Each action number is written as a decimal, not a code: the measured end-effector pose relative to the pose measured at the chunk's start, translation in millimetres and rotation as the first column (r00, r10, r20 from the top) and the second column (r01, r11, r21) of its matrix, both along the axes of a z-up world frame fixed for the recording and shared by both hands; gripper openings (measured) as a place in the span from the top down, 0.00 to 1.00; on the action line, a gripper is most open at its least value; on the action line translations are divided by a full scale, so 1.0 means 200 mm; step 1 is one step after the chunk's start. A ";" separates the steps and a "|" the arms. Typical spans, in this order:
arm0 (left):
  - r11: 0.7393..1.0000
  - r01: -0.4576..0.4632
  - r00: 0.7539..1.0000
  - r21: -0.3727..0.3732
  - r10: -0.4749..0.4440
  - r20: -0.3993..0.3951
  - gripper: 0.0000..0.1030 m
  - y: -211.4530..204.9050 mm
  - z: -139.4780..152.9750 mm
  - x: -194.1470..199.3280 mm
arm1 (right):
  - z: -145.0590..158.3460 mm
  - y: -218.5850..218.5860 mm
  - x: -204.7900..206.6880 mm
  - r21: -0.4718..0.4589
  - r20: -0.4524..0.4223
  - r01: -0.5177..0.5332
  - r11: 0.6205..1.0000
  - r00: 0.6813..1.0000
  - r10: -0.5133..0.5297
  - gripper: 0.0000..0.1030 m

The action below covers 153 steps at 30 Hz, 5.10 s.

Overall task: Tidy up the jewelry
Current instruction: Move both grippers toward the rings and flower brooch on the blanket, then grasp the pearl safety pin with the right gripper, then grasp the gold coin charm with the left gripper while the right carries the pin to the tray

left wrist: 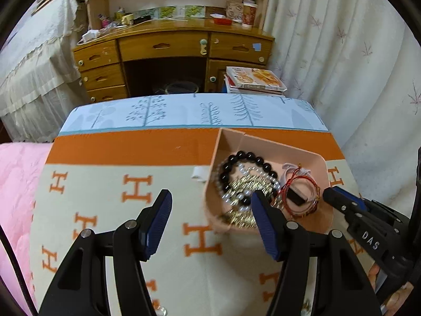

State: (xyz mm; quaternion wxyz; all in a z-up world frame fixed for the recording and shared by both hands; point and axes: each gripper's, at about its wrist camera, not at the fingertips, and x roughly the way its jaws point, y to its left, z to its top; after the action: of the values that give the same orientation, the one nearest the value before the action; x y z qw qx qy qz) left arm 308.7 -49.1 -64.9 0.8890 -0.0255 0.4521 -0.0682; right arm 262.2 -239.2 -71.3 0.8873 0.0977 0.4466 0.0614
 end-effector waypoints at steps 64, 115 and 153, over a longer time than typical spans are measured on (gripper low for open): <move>0.999 0.026 0.987 -0.036 -0.032 -0.157 0.41 0.17 -0.37 -0.85 | -0.27 0.07 -0.94 0.039 -0.026 -0.327 0.944 0.944 0.328 0.93; 0.939 0.331 0.940 -0.094 -0.337 -0.051 0.88 -0.42 -0.20 -0.75 | -0.15 -0.28 -0.91 0.230 0.059 -0.123 0.965 0.992 0.112 0.93; 0.989 0.150 0.988 0.014 -0.150 0.043 0.41 -0.20 -0.03 -0.29 | -0.02 -0.09 -0.34 0.266 0.031 -0.105 0.958 0.994 0.100 0.90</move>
State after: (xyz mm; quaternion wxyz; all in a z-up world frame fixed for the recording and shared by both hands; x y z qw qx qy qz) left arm 251.5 -89.5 -71.8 0.8912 0.0147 0.4333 -0.1333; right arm 195.0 -257.8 -75.0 0.8653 0.1926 0.4313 0.1678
